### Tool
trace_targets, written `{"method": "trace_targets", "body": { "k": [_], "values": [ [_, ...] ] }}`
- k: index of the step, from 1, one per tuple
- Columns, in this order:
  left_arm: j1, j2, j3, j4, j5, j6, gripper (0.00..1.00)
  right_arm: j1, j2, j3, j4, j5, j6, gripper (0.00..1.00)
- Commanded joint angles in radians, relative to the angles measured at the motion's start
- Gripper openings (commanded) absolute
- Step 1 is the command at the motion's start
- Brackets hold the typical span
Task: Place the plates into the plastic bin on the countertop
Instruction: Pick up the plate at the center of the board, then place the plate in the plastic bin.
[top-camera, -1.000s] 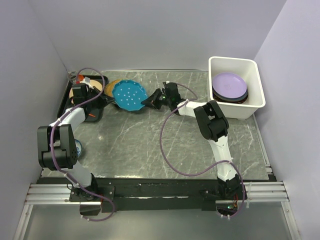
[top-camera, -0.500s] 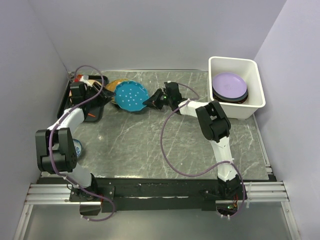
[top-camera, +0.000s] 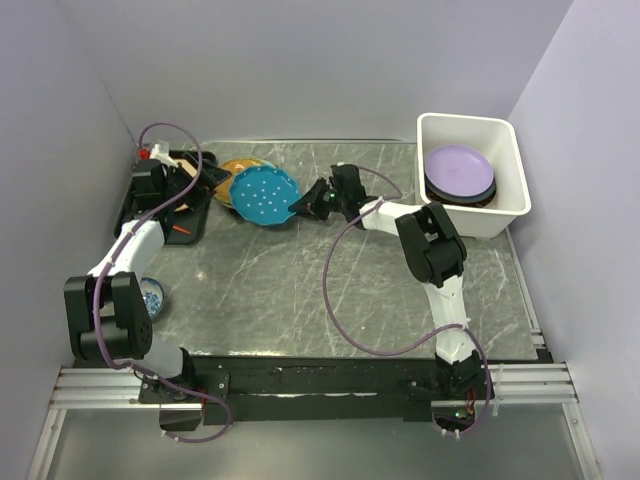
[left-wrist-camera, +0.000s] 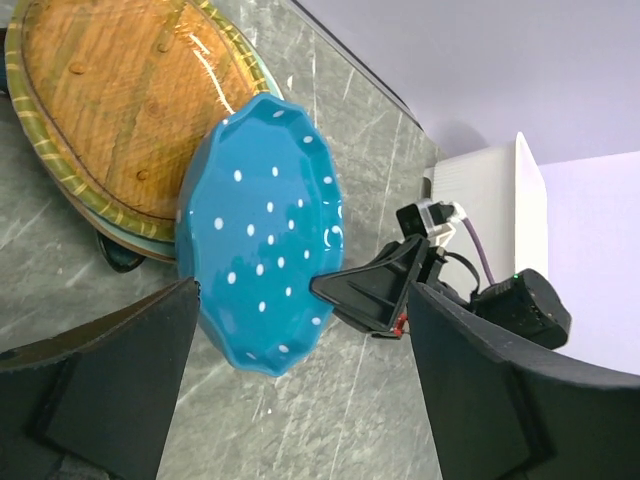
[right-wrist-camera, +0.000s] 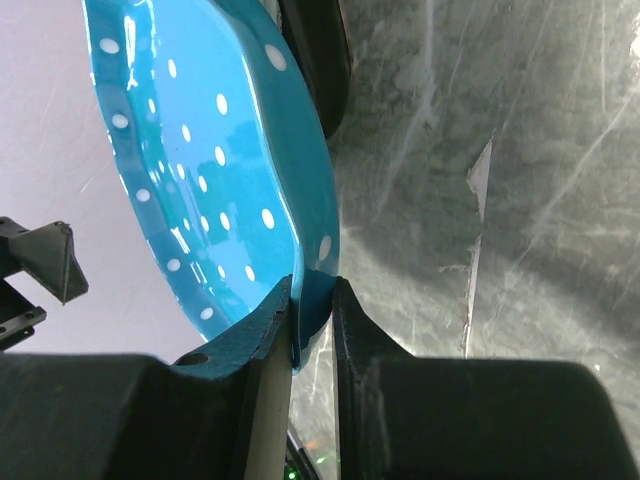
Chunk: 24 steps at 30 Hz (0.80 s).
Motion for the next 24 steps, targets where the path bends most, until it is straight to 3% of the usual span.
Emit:
{"method": "trace_targets", "body": {
  "k": [1,24],
  "values": [
    [0.001,-0.051,-0.020,0.027,-0.018,0.021,0.90,-0.008,-0.158,0.014,0.135,-0.049,0.013,0.01],
    [-0.002,-0.071,-0.053,0.033,-0.046,0.027,0.93,-0.063,-0.333,-0.012,0.024,-0.032,-0.071,0.01]
  ]
}}
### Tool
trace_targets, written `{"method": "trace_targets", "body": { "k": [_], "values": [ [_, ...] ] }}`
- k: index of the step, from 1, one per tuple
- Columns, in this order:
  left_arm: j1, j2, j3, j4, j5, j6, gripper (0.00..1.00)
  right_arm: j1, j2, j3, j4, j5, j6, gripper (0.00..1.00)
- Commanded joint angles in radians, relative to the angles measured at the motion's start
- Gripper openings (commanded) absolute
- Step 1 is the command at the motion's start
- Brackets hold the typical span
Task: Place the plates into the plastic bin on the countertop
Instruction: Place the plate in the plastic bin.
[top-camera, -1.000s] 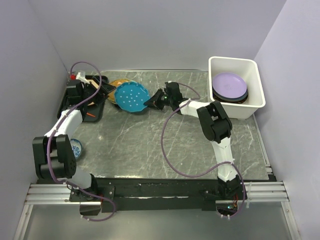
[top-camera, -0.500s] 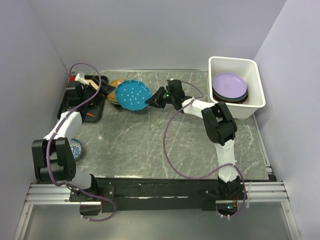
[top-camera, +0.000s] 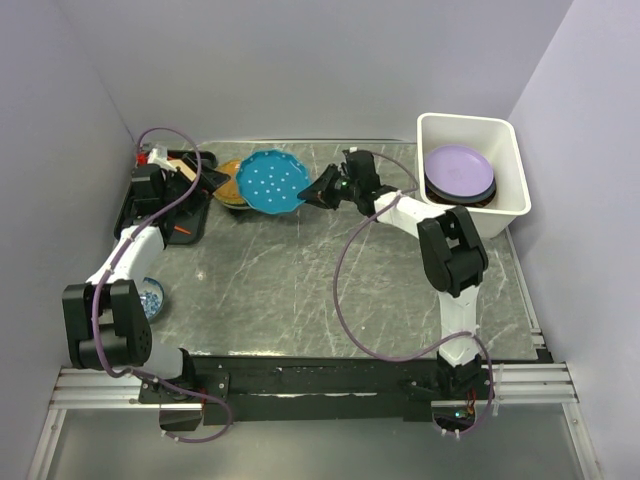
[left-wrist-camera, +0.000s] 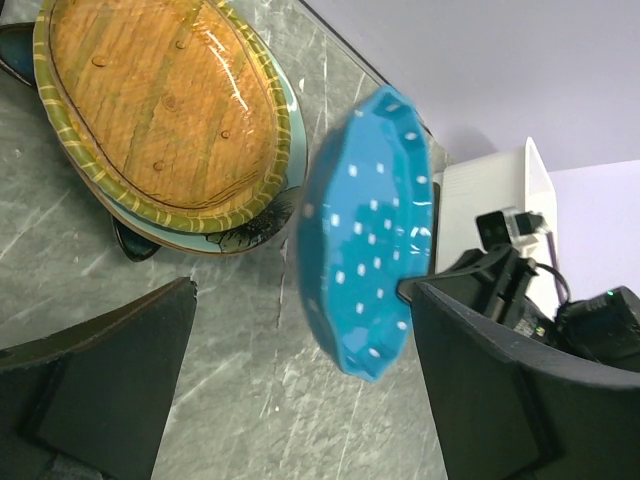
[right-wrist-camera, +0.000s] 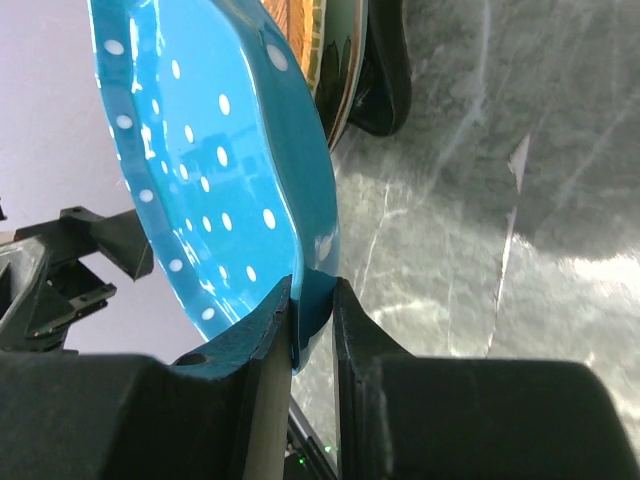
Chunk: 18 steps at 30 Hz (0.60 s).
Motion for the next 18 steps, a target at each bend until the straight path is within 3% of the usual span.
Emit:
{"method": "trace_targets", "body": {
  "k": [1,18],
  "values": [
    [-0.002,-0.025,-0.009,0.039,-0.003,0.014,0.93,-0.028,-0.168,0.015,0.123,-0.039,-0.017,0.01],
    [-0.042,-0.001,-0.035,0.062,-0.040,0.018,0.94,-0.129,-0.317,-0.062,0.065,-0.031,-0.066,0.01]
  ]
}}
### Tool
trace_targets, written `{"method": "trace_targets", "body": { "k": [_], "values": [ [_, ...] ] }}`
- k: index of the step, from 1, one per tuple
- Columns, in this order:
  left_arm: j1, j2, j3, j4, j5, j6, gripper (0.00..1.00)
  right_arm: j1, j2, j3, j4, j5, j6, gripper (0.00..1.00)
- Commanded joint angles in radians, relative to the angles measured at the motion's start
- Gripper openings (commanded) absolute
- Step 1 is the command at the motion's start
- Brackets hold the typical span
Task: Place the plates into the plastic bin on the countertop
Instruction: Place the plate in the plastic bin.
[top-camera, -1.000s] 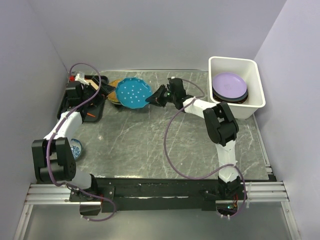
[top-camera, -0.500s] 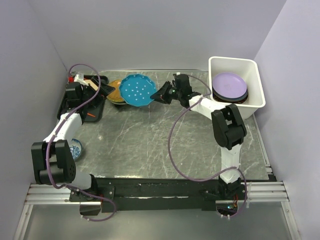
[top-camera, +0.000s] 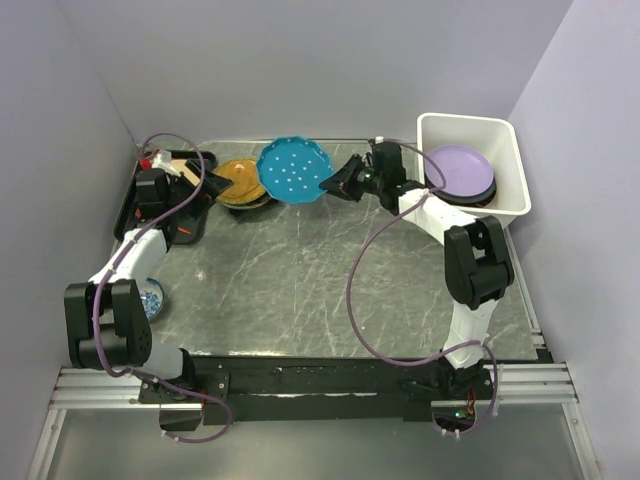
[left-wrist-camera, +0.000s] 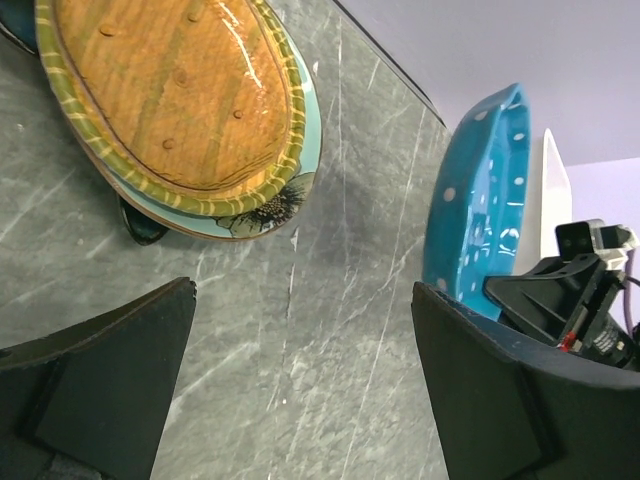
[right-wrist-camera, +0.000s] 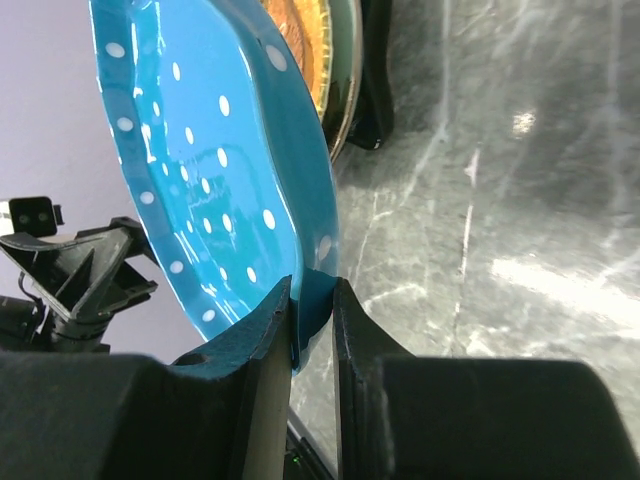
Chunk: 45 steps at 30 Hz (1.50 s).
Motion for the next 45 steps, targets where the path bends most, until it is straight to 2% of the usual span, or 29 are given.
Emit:
{"method": "trace_targets", "body": {
  "k": [1,8,21,45],
  "values": [
    [-0.032,-0.002,-0.002,0.054,-0.026,0.020,0.94,-0.041,-0.154,0.011,0.145,-0.040,0.000,0.01],
    [-0.075,0.006,0.017,0.044,-0.063,0.026,0.95,-0.096,-0.214,-0.024,0.142,-0.045,-0.001,0.01],
    [-0.237,0.045,0.076,-0.019,-0.190,0.064,0.97,-0.236,-0.350,-0.110,0.116,-0.048,-0.004,0.01],
    [-0.322,0.104,0.107,-0.025,-0.208,0.053,0.99,-0.530,-0.514,-0.196,0.032,-0.063,-0.059,0.01]
  ]
}}
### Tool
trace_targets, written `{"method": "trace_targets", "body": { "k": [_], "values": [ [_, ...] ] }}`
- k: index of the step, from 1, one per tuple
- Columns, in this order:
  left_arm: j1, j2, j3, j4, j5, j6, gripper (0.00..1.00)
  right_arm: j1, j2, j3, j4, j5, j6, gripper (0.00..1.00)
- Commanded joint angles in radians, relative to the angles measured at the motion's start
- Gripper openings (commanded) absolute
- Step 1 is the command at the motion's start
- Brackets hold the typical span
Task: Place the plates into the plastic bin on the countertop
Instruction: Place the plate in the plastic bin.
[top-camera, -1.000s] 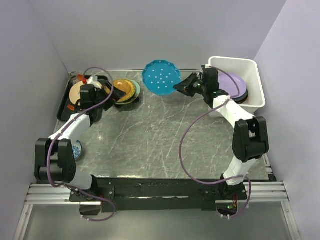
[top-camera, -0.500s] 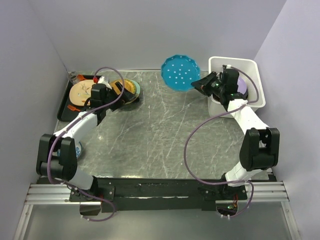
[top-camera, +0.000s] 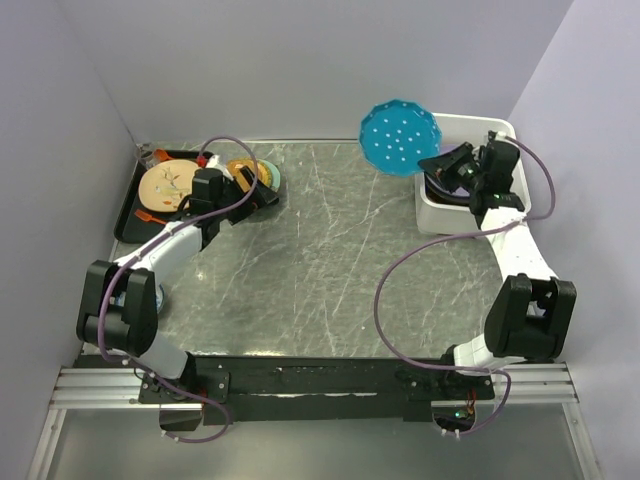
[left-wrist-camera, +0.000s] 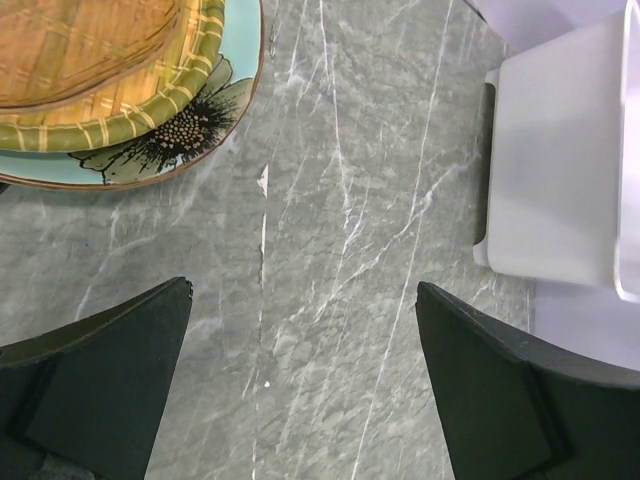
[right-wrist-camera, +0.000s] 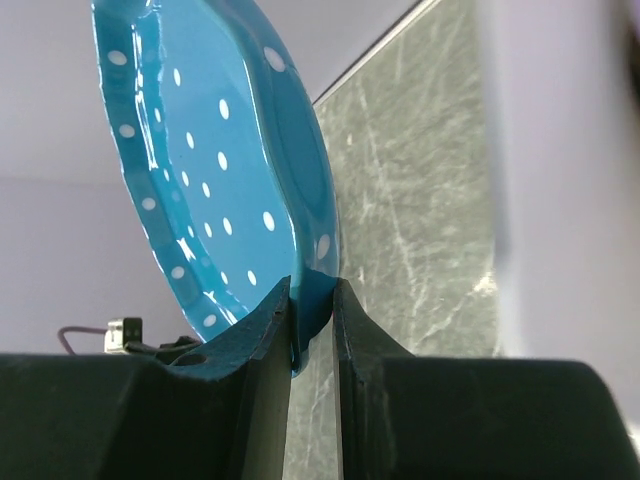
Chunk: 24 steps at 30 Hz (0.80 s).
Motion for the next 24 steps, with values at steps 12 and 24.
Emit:
{"method": "trace_targets", "body": {
  "k": [12,24],
  "values": [
    [-0.020,0.020,0.060,0.004,-0.004,0.006,0.99,-0.187,-0.120,-0.044,0.149,-0.065,0.024,0.01],
    [-0.022,0.019,0.050,-0.002,-0.008,0.005,0.99,-0.282,-0.114,-0.113,0.206,-0.079,0.052,0.02]
  ]
}}
